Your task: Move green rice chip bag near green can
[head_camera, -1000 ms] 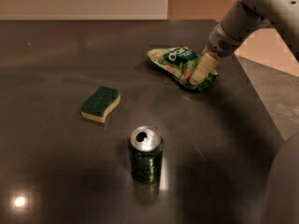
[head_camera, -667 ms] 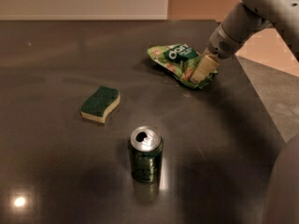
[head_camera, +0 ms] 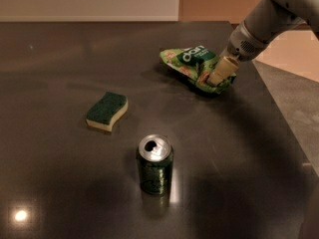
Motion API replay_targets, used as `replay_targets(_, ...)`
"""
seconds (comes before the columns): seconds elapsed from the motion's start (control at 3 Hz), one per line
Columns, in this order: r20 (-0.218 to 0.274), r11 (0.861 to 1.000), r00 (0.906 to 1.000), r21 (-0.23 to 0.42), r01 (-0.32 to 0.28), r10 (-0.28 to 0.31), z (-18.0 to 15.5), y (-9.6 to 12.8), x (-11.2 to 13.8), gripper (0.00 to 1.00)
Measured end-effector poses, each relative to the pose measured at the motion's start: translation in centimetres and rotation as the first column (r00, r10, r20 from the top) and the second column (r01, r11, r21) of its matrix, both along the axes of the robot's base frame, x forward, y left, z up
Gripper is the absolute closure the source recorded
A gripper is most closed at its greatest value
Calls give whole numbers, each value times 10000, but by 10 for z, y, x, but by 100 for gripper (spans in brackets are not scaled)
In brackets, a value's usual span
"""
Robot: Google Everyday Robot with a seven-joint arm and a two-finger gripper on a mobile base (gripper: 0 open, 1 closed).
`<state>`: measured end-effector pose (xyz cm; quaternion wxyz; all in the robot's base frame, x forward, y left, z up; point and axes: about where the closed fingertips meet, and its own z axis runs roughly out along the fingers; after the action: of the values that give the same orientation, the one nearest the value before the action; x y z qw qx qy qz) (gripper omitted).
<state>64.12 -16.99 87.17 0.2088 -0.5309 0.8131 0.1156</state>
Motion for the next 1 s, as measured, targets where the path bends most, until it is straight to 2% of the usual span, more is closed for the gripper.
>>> replay_targets(0.33,-56,9988,9991,251,-426,427,20,7,-27,100)
replay_targets(1.0,-589,9916,9912,586,-1151,1185,39,17,-106,100)
